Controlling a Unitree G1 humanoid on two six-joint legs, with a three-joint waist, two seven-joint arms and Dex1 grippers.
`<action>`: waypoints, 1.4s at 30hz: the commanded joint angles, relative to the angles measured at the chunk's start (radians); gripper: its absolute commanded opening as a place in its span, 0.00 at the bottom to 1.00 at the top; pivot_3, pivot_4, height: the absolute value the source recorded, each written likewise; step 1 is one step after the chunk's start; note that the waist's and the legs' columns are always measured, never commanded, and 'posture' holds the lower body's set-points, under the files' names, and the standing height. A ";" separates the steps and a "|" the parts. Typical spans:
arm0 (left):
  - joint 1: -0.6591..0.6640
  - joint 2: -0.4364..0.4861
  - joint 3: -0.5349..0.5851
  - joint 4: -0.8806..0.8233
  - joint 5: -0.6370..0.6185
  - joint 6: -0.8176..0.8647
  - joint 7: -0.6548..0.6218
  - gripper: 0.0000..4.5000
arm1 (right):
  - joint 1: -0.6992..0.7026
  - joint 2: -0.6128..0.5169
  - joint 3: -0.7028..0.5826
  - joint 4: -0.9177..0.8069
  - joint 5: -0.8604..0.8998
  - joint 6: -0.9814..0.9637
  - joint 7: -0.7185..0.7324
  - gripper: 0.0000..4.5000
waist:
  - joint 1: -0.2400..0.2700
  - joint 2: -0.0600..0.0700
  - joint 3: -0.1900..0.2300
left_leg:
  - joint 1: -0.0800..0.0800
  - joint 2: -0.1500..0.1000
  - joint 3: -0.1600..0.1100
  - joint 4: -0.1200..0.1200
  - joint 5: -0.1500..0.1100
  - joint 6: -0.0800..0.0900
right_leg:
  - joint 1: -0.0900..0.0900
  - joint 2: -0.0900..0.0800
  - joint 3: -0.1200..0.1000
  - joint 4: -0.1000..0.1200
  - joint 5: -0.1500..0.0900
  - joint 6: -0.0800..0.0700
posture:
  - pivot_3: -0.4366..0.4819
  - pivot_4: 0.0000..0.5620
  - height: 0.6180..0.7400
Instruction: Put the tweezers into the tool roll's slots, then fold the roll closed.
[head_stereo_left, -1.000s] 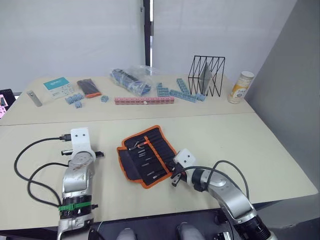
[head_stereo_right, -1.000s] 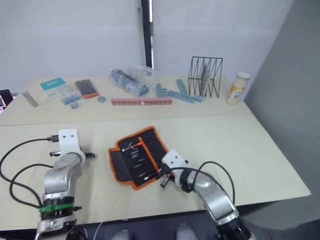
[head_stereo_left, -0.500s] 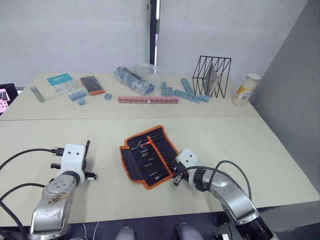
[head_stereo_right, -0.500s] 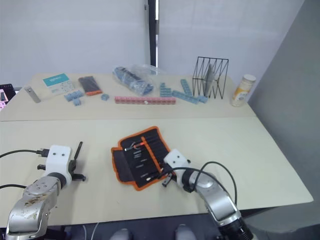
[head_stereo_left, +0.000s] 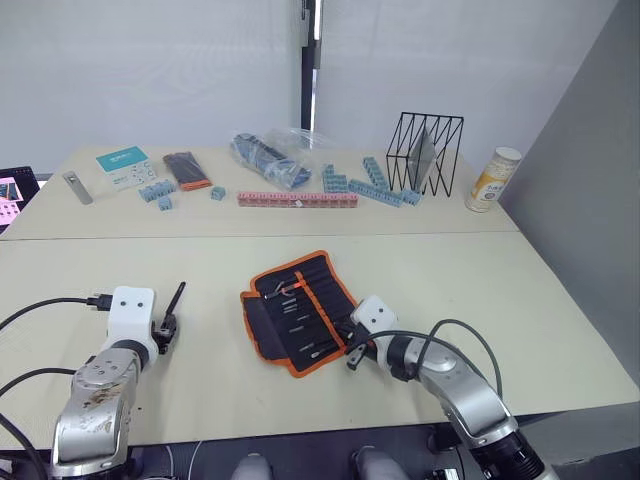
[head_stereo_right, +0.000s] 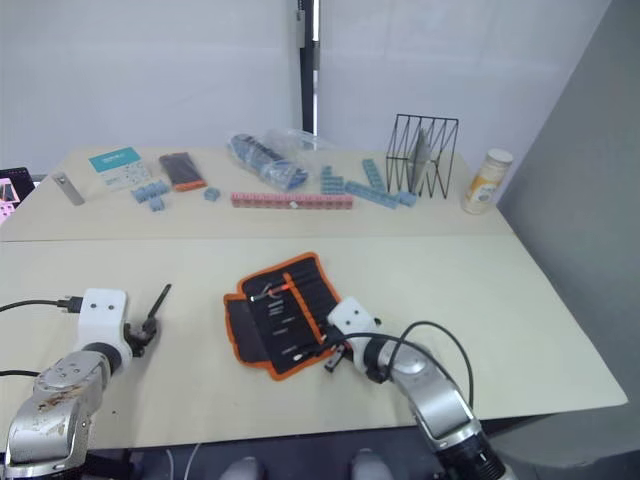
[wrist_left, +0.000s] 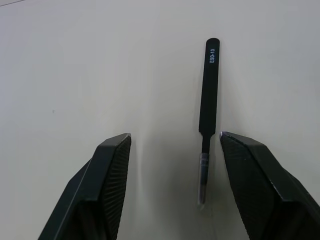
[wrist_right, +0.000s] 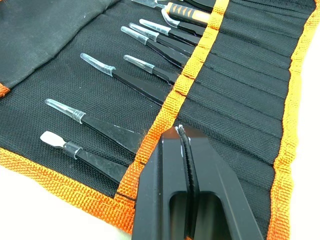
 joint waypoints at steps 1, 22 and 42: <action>-0.021 0.003 -0.028 0.061 -0.017 -0.023 -0.033 0.66 | 0.050 -0.021 0.051 0.125 -0.034 0.082 0.007 0.00 | 0.001 0.000 0.000 | 0.000 0.000 0.000 0.000 0.000 0.000 | 0.000 0.000 0.000 0.000 0.000 0.000 | 0.48 0.27 0.72; -0.013 0.104 -0.013 0.049 -0.045 -0.122 -0.139 0.01 | 0.059 -0.026 0.043 0.116 -0.030 0.089 0.004 0.00 | -0.002 0.001 0.000 | 0.000 0.000 0.000 -0.001 0.000 0.000 | 0.000 0.000 0.000 0.002 0.000 0.000 | 0.48 0.27 0.72; -0.360 0.392 -0.461 -0.091 -0.437 0.133 -0.674 0.01 | 0.086 -0.027 0.044 0.084 -0.034 0.112 -0.008 0.00 | -0.004 -0.005 0.003 | -0.008 0.001 0.001 -0.002 0.005 0.009 | -0.004 0.001 0.000 0.003 0.000 0.000 | 0.48 0.27 0.72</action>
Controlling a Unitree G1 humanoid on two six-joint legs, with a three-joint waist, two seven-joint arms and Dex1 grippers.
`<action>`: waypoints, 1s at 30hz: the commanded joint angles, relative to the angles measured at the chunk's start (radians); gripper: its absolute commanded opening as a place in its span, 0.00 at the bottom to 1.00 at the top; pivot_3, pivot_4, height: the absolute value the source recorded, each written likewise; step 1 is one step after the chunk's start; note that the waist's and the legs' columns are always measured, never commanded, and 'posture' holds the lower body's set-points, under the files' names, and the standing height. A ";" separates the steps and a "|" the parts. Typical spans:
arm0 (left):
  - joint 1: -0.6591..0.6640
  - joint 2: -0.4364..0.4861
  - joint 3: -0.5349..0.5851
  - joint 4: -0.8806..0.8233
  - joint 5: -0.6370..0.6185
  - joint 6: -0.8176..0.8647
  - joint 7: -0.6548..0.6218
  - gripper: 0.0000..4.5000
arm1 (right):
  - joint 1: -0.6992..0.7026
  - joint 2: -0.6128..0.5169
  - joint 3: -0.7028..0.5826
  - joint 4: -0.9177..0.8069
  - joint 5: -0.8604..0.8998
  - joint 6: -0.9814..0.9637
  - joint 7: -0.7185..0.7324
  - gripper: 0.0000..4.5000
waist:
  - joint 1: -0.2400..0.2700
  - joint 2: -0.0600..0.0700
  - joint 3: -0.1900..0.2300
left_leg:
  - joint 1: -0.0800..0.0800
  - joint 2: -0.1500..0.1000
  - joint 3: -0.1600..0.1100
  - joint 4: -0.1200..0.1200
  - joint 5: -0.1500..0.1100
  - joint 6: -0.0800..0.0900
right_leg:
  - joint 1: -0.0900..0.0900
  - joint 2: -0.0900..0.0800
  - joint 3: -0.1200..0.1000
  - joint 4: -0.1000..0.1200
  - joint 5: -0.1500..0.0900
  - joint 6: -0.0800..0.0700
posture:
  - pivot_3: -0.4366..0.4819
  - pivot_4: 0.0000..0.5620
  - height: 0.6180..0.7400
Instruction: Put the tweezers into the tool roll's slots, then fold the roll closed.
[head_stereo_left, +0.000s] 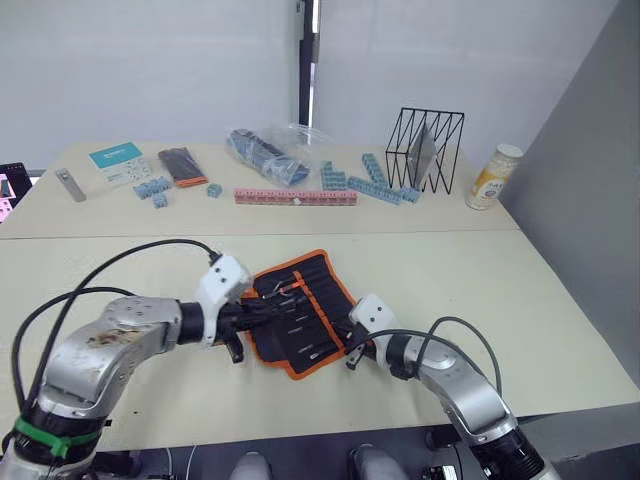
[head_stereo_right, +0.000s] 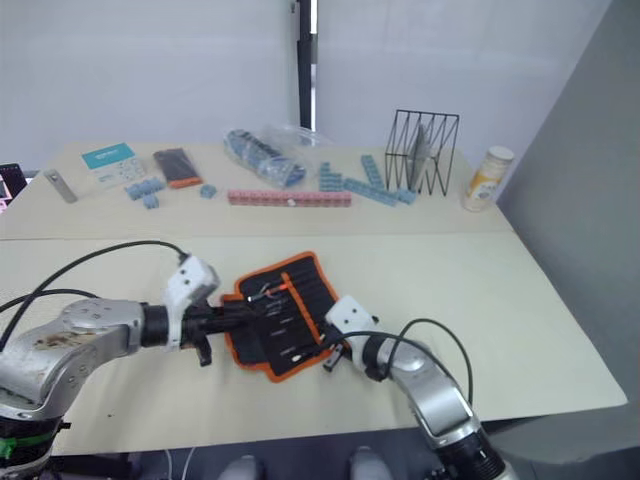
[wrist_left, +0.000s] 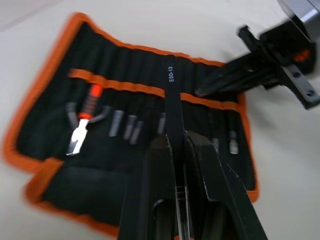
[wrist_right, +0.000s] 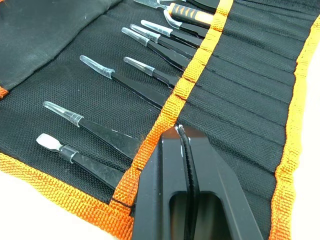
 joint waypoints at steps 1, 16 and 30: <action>-0.052 0.042 -0.110 0.014 0.036 0.004 -0.037 0.01 | 0.104 -0.021 0.042 0.089 -0.036 0.115 -0.031 0.00 | 0.000 0.000 0.000 | -0.002 0.000 0.000 0.000 0.000 0.000 | -0.001 0.000 0.000 0.001 0.000 0.000 | 0.48 0.27 0.72; -0.232 0.089 -0.327 0.086 0.131 0.029 -0.097 0.01 | 0.194 -0.015 0.039 0.020 -0.030 0.125 -0.116 0.00 | 0.017 0.001 0.000 | -0.011 0.000 -0.001 0.000 -0.001 0.003 | -0.009 0.001 0.000 0.003 0.001 0.000 | 0.48 0.27 0.72; -0.341 -0.018 -0.445 0.171 0.234 0.017 -0.090 0.01 | 0.246 -0.038 0.035 -0.037 -0.016 0.128 -0.127 0.00 | 0.031 -0.001 -0.003 | -0.012 -0.001 -0.002 0.002 -0.003 0.006 | -0.008 0.002 0.000 0.004 0.003 0.006 | 0.48 0.27 0.72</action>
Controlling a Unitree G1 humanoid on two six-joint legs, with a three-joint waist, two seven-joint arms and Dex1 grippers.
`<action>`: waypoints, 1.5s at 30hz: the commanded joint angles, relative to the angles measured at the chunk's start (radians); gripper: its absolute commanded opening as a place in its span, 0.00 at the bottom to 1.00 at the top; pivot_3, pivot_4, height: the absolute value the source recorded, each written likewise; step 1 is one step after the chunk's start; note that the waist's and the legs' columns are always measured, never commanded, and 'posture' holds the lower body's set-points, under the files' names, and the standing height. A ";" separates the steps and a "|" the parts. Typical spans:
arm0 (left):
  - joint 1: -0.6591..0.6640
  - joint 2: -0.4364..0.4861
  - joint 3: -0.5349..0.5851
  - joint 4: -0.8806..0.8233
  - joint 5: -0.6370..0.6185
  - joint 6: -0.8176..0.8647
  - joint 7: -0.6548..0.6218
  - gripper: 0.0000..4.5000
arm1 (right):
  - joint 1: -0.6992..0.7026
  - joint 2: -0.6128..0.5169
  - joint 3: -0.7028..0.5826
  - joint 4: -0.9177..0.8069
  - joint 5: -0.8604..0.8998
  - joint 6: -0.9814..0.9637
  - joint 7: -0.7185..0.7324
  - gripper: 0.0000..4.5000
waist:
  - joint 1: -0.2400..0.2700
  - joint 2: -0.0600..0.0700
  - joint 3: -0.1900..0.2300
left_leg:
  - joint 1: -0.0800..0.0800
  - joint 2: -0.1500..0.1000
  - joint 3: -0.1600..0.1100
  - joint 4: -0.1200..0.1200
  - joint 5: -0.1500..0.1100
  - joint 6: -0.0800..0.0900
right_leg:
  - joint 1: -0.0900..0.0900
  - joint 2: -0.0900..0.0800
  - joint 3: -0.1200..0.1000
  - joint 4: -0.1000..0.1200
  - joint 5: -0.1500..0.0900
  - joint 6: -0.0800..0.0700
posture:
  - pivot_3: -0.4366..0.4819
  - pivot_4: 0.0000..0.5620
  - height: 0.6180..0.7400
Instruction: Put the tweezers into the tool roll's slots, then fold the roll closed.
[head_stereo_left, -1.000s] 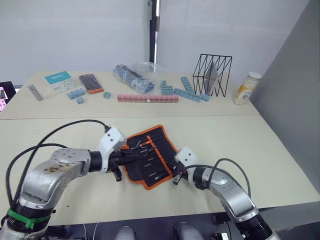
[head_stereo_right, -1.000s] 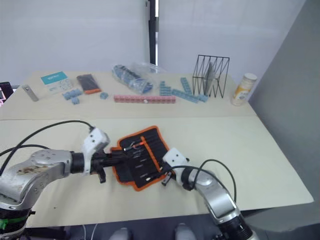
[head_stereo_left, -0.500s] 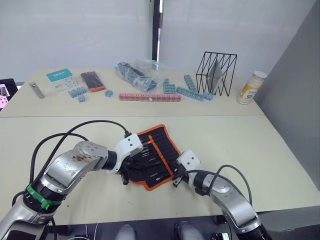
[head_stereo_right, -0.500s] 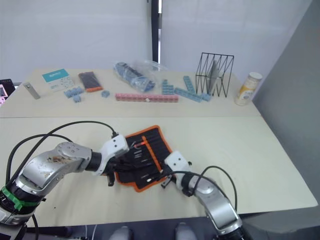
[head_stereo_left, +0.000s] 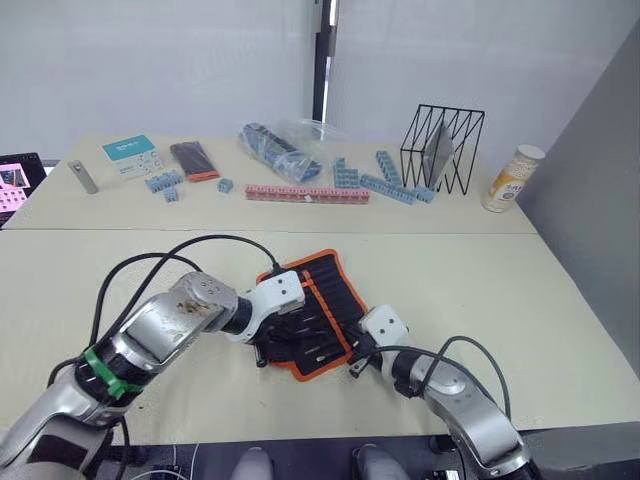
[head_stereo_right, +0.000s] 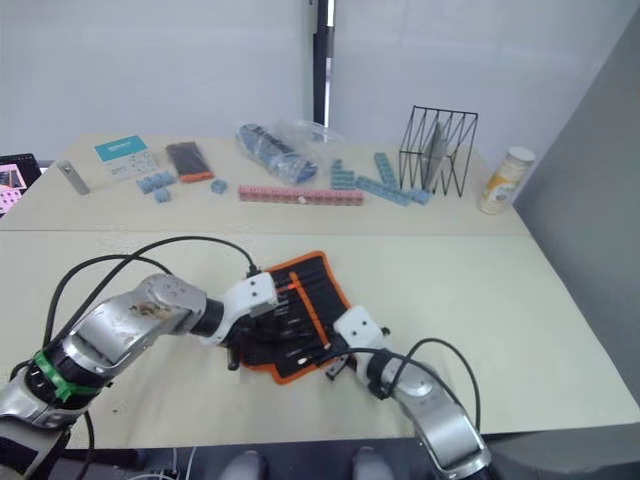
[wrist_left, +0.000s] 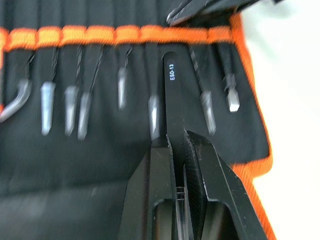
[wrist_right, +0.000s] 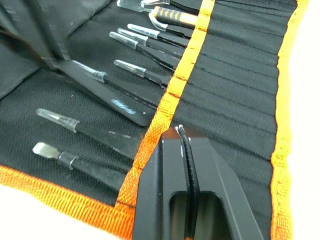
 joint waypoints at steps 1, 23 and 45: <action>-0.026 -0.023 -0.021 0.009 0.033 -0.013 0.007 0.01 | 0.094 -0.039 0.042 0.107 -0.016 0.127 0.014 0.00 | -0.003 -0.001 -0.001 | 0.000 0.000 0.000 0.000 0.000 0.000 | 0.000 0.000 0.000 0.000 0.000 0.000 | 0.48 0.27 0.72; -0.020 -0.334 -0.085 0.251 0.188 -0.184 0.079 0.01 | 0.103 -0.034 0.051 0.100 -0.014 0.134 0.012 0.00 | 0.018 0.008 -0.009 | 0.011 -0.003 -0.005 0.007 -0.001 0.001 | 0.017 0.000 0.000 0.001 -0.004 -0.003 | 0.48 0.27 0.72; 0.151 -0.110 0.370 -0.010 -0.003 -0.240 -0.032 0.99 | 0.068 -0.046 0.028 0.102 -0.017 0.094 0.042 0.00 | -0.012 0.013 -0.008 | 0.019 -0.003 -0.007 0.004 -0.003 0.004 | 0.026 0.000 0.000 0.000 -0.007 -0.001 | 0.48 0.27 0.72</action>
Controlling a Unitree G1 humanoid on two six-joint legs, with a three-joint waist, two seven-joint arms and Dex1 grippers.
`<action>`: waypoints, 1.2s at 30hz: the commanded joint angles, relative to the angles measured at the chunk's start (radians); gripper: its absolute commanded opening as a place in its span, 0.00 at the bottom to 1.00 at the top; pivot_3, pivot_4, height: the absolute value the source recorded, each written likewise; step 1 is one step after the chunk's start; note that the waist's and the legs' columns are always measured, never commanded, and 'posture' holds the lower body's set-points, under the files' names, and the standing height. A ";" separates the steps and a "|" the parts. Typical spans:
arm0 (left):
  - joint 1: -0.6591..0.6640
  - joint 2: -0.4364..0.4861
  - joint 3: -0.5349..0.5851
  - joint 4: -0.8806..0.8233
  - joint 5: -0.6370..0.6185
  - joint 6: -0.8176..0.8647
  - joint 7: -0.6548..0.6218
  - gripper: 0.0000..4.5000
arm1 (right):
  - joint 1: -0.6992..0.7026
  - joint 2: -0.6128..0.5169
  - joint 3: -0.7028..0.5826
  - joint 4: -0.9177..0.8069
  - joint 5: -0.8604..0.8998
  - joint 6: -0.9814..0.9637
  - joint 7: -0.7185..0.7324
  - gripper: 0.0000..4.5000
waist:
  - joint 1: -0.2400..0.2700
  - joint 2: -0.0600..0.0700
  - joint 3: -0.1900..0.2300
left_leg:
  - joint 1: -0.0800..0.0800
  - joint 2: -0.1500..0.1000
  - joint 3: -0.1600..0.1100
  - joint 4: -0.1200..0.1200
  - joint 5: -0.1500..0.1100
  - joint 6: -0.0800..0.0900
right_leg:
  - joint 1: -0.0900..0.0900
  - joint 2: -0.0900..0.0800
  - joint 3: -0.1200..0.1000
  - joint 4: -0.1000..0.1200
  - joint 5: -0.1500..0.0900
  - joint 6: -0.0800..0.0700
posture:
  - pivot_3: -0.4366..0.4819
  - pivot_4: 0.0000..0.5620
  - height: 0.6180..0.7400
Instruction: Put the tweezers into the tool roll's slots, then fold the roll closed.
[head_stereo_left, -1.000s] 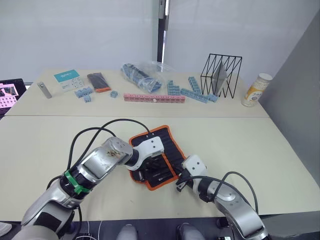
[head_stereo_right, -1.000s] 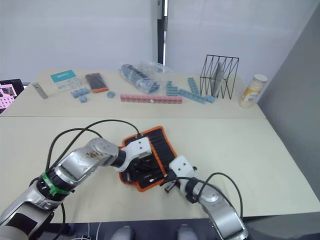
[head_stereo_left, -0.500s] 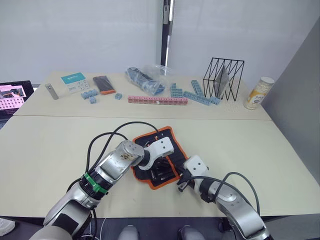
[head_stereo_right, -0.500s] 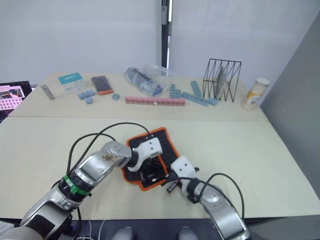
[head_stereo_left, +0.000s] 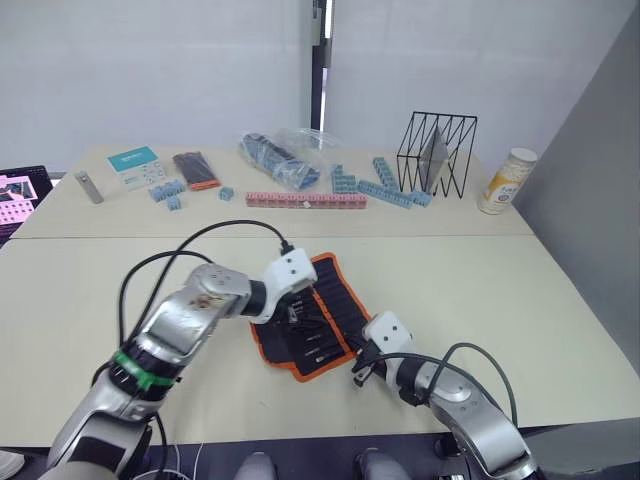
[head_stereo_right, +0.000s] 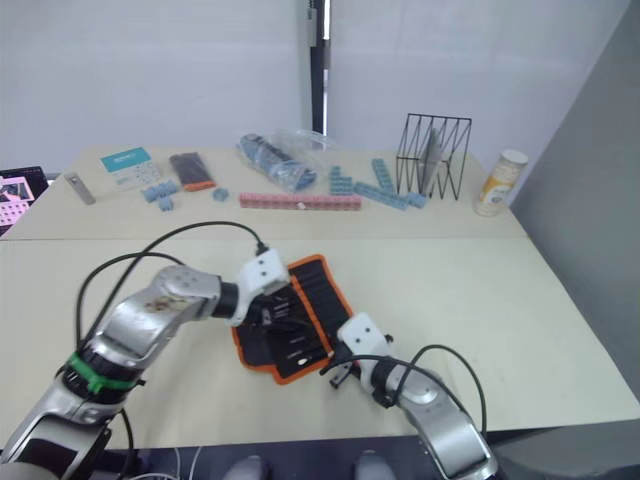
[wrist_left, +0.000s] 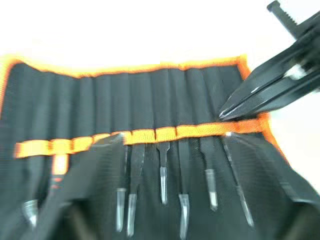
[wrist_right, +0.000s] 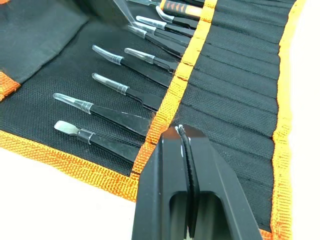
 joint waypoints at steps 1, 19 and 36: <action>0.090 0.038 0.188 -0.061 -0.072 -0.089 -0.010 0.99 | 0.050 -0.034 0.023 0.104 -0.016 0.070 0.018 0.00 | -0.003 0.001 0.001 | 0.000 0.000 0.000 0.000 0.000 0.000 | -0.001 0.000 0.000 0.000 0.000 0.000 | 0.48 0.27 0.72; 0.657 0.202 0.666 0.083 -0.224 -0.565 -0.322 1.00 | 0.077 -0.144 0.059 -0.350 0.040 -0.054 0.151 0.65 | 0.004 0.001 0.021 | -0.022 0.001 0.000 0.002 0.001 0.000 | -0.031 0.002 0.000 0.017 -0.001 -0.001 | 0.48 0.27 0.72; 0.603 0.236 0.614 0.119 -0.198 -0.592 -0.285 1.00 | -0.159 0.158 0.437 0.024 -0.443 -0.144 -0.103 1.00 | 0.000 0.000 0.021 | -0.021 0.001 0.000 0.005 0.002 -0.001 | -0.032 0.002 0.000 0.026 -0.001 -0.002 | 0.48 0.27 0.72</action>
